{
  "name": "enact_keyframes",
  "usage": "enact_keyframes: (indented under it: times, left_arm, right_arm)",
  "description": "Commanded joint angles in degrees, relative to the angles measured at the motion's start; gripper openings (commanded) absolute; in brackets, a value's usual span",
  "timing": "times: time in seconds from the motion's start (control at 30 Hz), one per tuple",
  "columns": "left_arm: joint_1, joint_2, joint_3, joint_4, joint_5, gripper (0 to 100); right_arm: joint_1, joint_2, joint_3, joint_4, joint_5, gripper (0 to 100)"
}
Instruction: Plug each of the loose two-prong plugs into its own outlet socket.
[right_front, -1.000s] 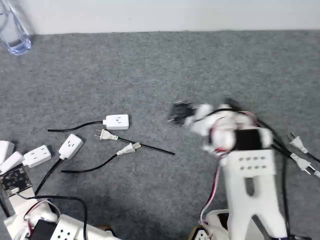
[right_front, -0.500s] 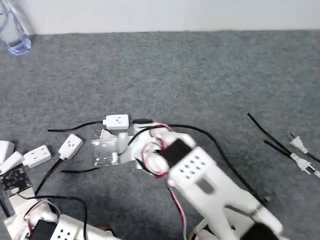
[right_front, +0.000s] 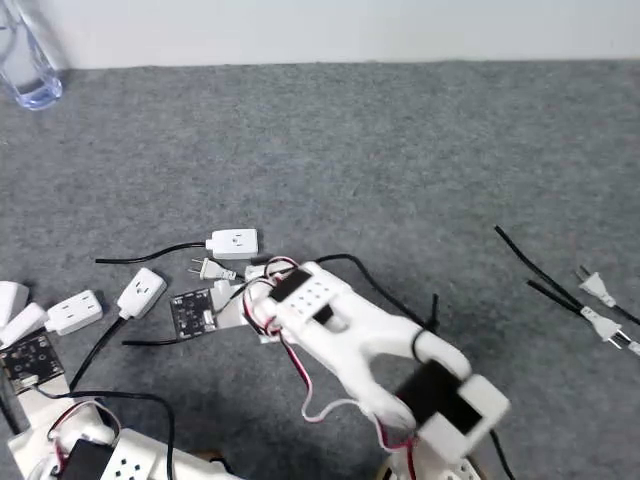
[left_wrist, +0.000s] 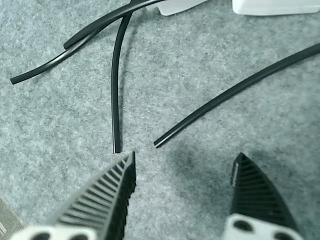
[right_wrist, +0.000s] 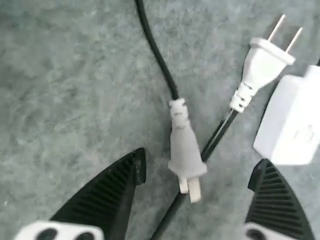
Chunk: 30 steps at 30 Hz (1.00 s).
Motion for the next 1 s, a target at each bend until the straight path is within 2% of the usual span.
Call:
enact_keyframes:
  times: [0.0, 0.1, 0.27, 0.37, 0.43, 0.6, 0.83, 0.97]
  left_arm:
    - [0.3, 0.0, -0.5, -0.4, 0.0, 29]
    - [0.3, 0.0, -0.5, -0.4, 0.0, 29]
    - [0.3, 0.0, -0.5, -0.4, 0.0, 29]
    - [0.3, 0.0, -0.5, -0.4, 0.0, 29]
    - [0.3, 0.0, -0.5, -0.4, 0.0, 29]
    - [0.3, 0.0, -0.5, -0.4, 0.0, 29]
    - [0.3, 0.0, -0.5, -0.4, 0.0, 29]
    - [0.3, 0.0, -0.5, -0.4, 0.0, 29]
  right_arm:
    - [0.0, 3.8, -7.0, 2.2, 0.4, 32.7]
    - [0.2, 7.2, -9.3, 2.5, 0.4, 28.8]
    - [0.8, 8.5, -10.3, 2.5, 0.4, 0.8]
    - [1.3, 8.5, -10.2, 4.2, 0.5, 4.3]
    - [1.6, 8.5, -10.6, 6.9, 0.7, 0.8]
    - [5.7, 8.5, -11.1, 14.0, 0.8, 0.7]
    - [18.7, -0.9, -8.3, 21.1, 0.9, 0.8]
    - [26.6, -13.8, -2.9, 23.3, 5.5, 0.8]
